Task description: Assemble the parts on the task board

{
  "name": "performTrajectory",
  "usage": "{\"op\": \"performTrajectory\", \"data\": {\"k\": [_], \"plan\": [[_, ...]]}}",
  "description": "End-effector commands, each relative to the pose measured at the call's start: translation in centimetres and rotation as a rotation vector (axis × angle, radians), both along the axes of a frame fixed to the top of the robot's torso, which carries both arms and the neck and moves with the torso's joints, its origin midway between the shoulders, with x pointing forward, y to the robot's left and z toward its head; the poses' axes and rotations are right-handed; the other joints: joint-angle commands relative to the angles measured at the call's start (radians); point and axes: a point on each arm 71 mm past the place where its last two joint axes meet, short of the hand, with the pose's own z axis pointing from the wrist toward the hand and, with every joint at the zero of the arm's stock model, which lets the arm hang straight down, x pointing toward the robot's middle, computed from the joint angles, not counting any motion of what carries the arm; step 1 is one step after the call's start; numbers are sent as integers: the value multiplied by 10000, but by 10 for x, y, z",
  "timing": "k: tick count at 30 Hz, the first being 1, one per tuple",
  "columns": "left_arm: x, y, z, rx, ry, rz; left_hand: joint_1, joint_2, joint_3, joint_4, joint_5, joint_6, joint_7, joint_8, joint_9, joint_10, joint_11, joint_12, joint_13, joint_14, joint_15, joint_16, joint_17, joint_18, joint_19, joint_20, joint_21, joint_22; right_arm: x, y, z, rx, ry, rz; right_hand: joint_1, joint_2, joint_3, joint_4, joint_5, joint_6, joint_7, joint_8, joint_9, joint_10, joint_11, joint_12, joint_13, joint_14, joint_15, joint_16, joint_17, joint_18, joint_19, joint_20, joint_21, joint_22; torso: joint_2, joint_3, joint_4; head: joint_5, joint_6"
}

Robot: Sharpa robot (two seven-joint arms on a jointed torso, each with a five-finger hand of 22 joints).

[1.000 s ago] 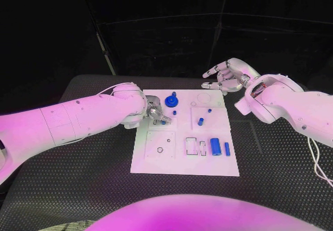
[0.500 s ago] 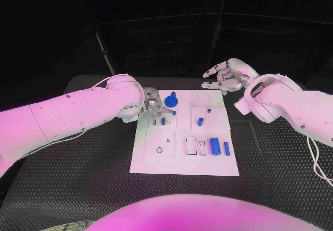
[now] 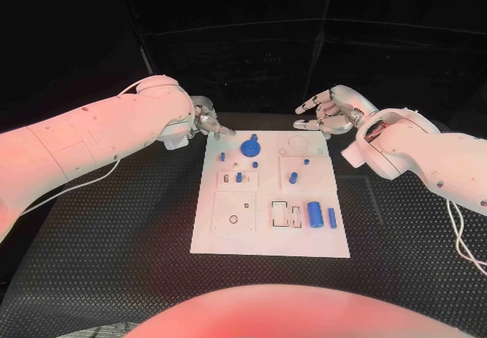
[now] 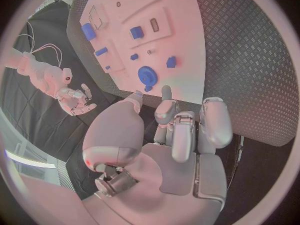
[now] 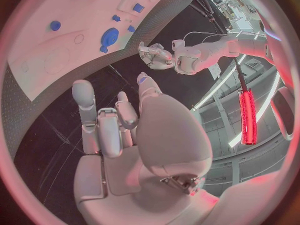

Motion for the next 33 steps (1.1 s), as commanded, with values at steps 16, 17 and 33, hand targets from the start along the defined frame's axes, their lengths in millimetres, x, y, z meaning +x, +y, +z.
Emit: {"op": "performTrajectory", "data": {"k": [16, 17, 33], "plan": [[16, 1, -20, 293, 1044, -162, 763, 123, -534, 0, 44, 310, 10, -312, -331, -72, 71, -19, -104, 1053, 116, 31, 2634, 160, 14, 104, -75, 33, 1, 6, 0, 25, -19, 248, -108, 59, -124, 37, 281, -75, 6, 60, -9, -55, 15, 39, -3, 463, -51, -55, 102, 194, 21, -7, -64, -23, 27, -11, -20, -2, 0], [16, 0, -21, 324, 1089, -175, 777, 130, -545, -1, 44, 320, 8, -314, -336, -64, 70, -6, -89, 1053, 116, 31, 2634, 157, 23, 104, -66, 46, 1, 6, 0, 24, -16, 250, -108, 59, -124, 37, 281, -75, 6, 60, -9, -55, 15, 39, -3, 463, -51, -55, 102, 194, 21, -7, -64, -23, 22, -11, -20, 3, 0], [14, -5, -39, 710, 1771, -368, 906, 219, -651, -6, 45, 415, -9, -325, -377, -55, 58, 22, -68, 1053, 111, 31, 2634, 152, 38, 102, -55, 75, 1, 7, -1, 20, 3, 254, -104, 65, -130, 39, 311, -77, 6, 65, -9, -60, 15, 36, -9, 465, -52, -51, 112, 195, 20, -7, -70, -30, 24, 1, -22, 19, 0]]}}
